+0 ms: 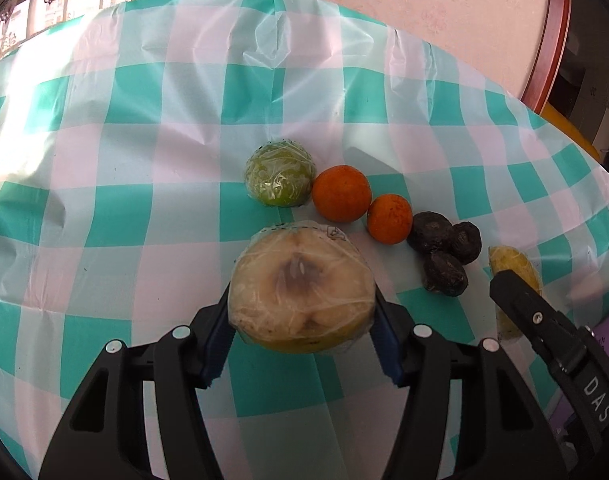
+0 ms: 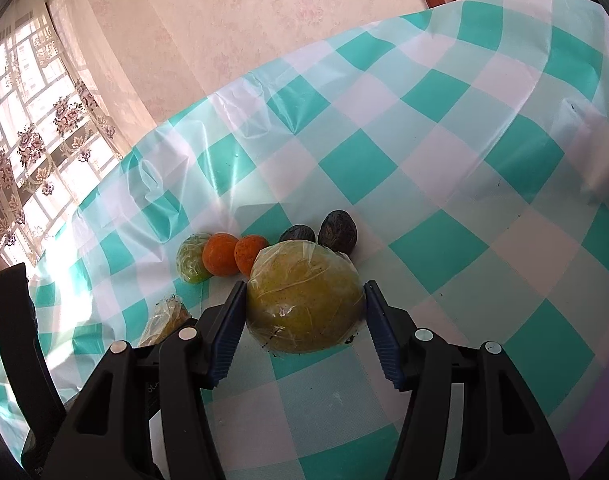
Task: Organize fruits
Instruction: 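Carry the bagged yellow fruit and melon half with both tools into the box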
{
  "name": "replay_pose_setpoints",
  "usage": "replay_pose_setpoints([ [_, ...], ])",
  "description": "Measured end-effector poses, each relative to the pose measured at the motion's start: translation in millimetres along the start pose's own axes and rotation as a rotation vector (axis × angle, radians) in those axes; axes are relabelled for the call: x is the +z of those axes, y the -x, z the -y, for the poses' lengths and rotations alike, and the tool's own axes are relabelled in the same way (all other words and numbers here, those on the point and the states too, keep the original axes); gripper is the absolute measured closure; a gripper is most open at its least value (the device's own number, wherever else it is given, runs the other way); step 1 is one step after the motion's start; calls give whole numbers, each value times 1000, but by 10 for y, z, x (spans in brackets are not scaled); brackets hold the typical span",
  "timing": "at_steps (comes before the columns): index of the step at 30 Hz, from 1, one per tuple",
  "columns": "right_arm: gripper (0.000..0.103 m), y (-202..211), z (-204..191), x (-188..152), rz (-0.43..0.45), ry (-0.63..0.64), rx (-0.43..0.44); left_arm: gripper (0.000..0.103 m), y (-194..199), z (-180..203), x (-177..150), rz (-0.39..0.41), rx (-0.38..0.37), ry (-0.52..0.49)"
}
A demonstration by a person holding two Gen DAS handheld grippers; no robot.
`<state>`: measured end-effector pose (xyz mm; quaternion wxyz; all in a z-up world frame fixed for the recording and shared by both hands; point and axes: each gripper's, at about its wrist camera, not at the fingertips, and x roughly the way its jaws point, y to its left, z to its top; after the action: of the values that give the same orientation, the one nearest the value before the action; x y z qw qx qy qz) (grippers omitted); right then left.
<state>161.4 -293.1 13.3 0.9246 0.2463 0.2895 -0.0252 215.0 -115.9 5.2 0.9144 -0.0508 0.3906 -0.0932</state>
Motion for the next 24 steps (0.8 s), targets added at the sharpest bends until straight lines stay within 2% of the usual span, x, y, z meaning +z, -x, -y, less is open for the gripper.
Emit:
replay_pose_setpoints([
  [8,45,-50,-25,-10,-30,11,-8,43,384,-206,-376,-8,22,43],
  [14,45,-40,-133,-71,-62,69,28,43,763,-414,-726,-10,31,100],
  [18,45,47,-233,-213,-97,106,50,43,1011,-541,-968,-10,33,132],
  [24,45,284,-343,-475,-108,127,84,43,1342,-644,-1268,10,35,122],
])
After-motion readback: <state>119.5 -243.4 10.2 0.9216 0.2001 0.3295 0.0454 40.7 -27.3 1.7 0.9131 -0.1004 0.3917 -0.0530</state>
